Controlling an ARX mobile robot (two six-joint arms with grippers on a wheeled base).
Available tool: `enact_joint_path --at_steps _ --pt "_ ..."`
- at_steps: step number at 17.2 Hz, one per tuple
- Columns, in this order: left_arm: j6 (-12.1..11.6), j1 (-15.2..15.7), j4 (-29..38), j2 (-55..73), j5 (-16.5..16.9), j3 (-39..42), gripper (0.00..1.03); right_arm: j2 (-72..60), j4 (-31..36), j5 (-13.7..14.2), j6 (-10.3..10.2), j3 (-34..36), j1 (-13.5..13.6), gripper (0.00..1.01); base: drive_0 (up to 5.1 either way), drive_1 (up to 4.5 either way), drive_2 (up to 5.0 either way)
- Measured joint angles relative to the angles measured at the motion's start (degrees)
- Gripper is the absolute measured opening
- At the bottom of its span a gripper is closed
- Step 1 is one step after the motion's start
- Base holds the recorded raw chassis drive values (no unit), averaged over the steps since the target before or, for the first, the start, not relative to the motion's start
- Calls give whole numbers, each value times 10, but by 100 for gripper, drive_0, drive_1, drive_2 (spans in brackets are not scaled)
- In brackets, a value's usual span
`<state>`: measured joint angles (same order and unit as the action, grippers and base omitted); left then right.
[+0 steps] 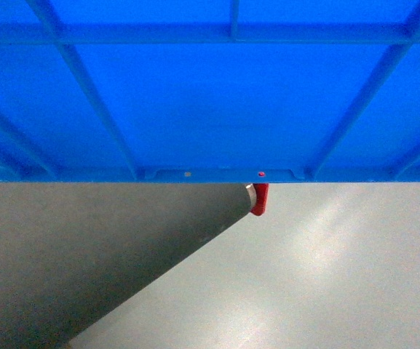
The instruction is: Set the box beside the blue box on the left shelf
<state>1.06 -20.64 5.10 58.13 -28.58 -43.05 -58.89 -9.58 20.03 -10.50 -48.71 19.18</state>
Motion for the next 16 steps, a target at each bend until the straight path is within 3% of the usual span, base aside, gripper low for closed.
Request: enact_joint_path --at_steps 16 --pt "0 0 0 0 0 0 12 0 -1 1 0 0 0 10 -149 -149 -149"
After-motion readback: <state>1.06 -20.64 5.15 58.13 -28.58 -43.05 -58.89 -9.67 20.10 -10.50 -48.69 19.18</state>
